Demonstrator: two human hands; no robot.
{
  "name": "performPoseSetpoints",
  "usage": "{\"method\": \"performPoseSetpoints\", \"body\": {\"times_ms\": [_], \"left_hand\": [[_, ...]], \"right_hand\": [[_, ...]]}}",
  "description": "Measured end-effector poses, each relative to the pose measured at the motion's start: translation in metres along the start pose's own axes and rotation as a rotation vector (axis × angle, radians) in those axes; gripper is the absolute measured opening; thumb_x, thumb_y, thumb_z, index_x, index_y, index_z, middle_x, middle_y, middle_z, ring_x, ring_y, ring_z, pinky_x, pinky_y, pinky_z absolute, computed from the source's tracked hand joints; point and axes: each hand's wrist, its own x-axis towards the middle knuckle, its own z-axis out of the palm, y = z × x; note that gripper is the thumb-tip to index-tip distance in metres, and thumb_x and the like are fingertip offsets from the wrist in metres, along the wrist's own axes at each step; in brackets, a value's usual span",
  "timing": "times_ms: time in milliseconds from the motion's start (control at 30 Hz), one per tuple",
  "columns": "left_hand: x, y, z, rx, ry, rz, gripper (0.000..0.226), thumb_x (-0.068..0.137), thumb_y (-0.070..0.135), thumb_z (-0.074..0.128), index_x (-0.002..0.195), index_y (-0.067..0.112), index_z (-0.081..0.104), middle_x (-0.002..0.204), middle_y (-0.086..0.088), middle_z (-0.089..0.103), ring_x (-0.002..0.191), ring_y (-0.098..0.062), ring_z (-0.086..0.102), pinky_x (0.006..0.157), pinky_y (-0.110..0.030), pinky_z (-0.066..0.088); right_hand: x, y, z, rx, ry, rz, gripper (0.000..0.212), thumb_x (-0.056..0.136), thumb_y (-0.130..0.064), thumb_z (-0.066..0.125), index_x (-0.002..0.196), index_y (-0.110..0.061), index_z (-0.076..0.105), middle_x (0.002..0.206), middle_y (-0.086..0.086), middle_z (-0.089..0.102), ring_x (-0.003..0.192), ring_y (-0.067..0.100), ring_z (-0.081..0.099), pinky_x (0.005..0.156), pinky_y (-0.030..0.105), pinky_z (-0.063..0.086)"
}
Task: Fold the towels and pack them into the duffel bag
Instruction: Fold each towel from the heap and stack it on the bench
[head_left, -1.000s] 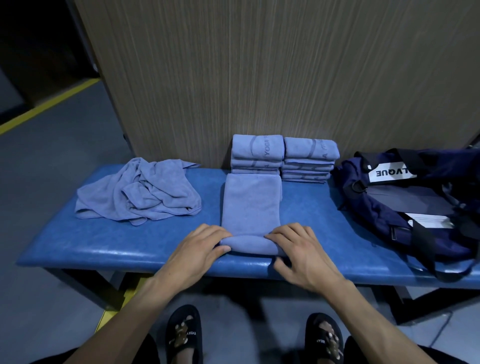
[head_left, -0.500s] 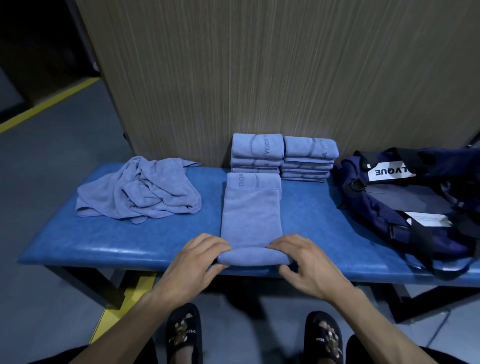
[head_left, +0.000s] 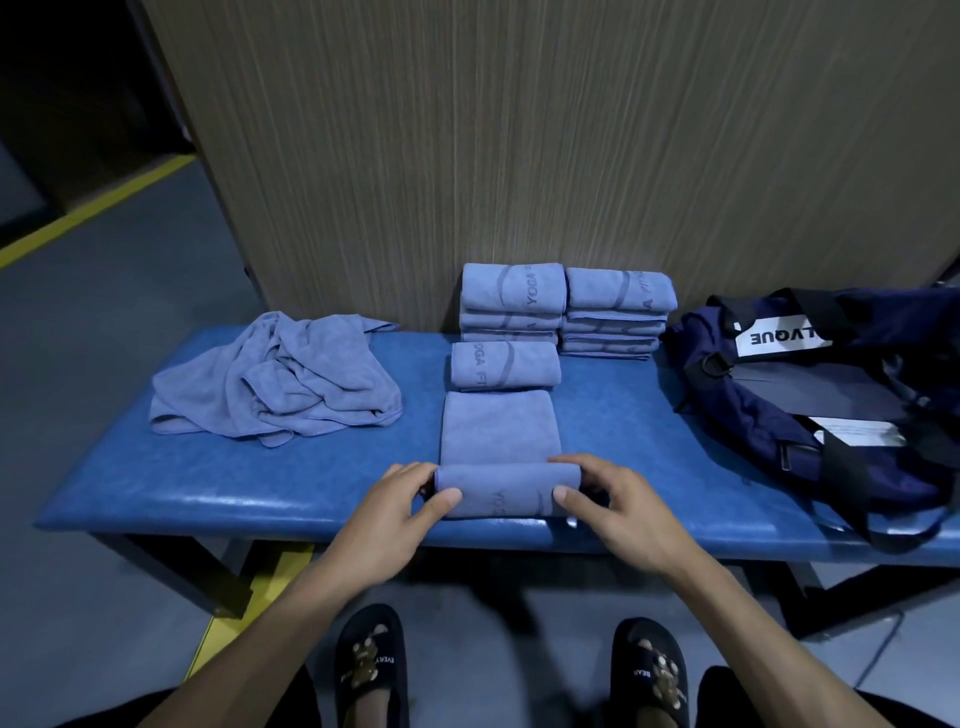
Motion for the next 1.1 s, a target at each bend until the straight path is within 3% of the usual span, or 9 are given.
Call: {"method": "performPoseSetpoints", "body": {"times_ms": [167,267,400,533,667,767,833,900,1100], "left_hand": [[0.017,0.013,0.004,-0.078,0.033,-0.208,0.035,0.099,0.034,0.061,0.067,0.028,0.048,0.055,0.024,0.051,0.056,-0.002,0.045,0.059,-0.018,0.037],[0.025,0.016,0.003,-0.048,0.026,-0.283,0.041,0.1,0.039,0.058,0.065,0.023,0.044,0.048,0.019,0.047,0.051,-0.005,0.04,0.056,-0.025,0.033],[0.034,0.017,0.004,0.005,0.032,-0.366,0.049,0.1,0.045,0.053,0.063,0.017,0.038,0.043,0.011,0.038,0.052,-0.014,0.035,0.058,-0.036,0.03],[0.04,0.022,0.004,0.049,0.049,-0.447,0.05,0.1,0.049,0.051,0.064,0.015,0.04,0.054,0.006,0.043,0.058,-0.018,0.043,0.059,-0.037,0.034],[0.042,0.026,0.007,0.138,0.089,-0.474,0.051,0.098,0.05,0.051,0.065,0.012,0.045,0.061,-0.001,0.053,0.075,-0.032,0.059,0.068,-0.041,0.049],[0.04,0.024,0.01,0.141,0.117,-0.459,0.03,0.096,0.052,0.052,0.092,0.023,0.057,0.074,0.001,0.065,0.087,-0.03,0.063,0.077,-0.043,0.053],[0.038,0.024,0.01,0.119,0.117,-0.41,0.03,0.098,0.051,0.051,0.114,0.026,0.054,0.072,0.003,0.064,0.085,-0.026,0.063,0.079,-0.044,0.052],[0.033,0.029,0.008,0.096,0.142,-0.345,0.031,0.1,0.048,0.051,0.12,0.025,0.051,0.068,0.003,0.063,0.081,-0.021,0.061,0.079,-0.045,0.051],[0.004,0.03,0.01,0.013,0.275,-0.285,0.03,0.086,0.05,0.072,0.091,0.026,0.055,0.08,0.013,0.064,0.077,-0.003,0.061,0.073,-0.029,0.049]], "right_hand": [[0.009,-0.002,0.006,-0.016,0.071,0.105,0.033,0.097,-0.045,0.056,0.126,-0.031,0.061,0.083,-0.009,0.072,0.083,0.012,0.067,0.085,0.04,0.054],[0.015,-0.006,0.01,-0.051,0.132,0.16,0.03,0.1,-0.042,0.053,0.125,-0.027,0.06,0.066,-0.01,0.065,0.083,0.015,0.063,0.08,0.039,0.051],[0.024,-0.011,0.019,-0.112,0.194,0.227,0.034,0.102,-0.041,0.05,0.128,-0.021,0.056,0.069,-0.007,0.064,0.091,0.024,0.063,0.073,0.035,0.044],[0.03,-0.015,0.026,-0.169,0.241,0.28,0.039,0.102,-0.044,0.045,0.134,-0.022,0.048,0.083,0.002,0.07,0.101,0.03,0.063,0.081,0.041,0.047],[0.032,-0.019,0.029,-0.242,0.275,0.309,0.031,0.102,-0.044,0.043,0.127,-0.026,0.046,0.091,0.006,0.072,0.097,0.033,0.063,0.078,0.04,0.046],[0.031,-0.019,0.03,-0.288,0.319,0.283,0.021,0.1,-0.043,0.043,0.115,-0.029,0.047,0.079,0.005,0.069,0.084,0.033,0.063,0.077,0.043,0.049],[0.03,-0.018,0.03,-0.302,0.336,0.27,0.016,0.098,-0.041,0.044,0.108,-0.029,0.049,0.075,0.005,0.067,0.079,0.034,0.062,0.075,0.044,0.05],[0.03,-0.018,0.03,-0.294,0.343,0.271,0.013,0.097,-0.04,0.045,0.104,-0.03,0.05,0.073,0.005,0.066,0.078,0.034,0.061,0.074,0.044,0.05],[0.029,-0.017,0.031,-0.299,0.352,0.274,0.011,0.096,-0.039,0.046,0.101,-0.031,0.05,0.074,0.005,0.067,0.078,0.034,0.061,0.074,0.043,0.051]]}}
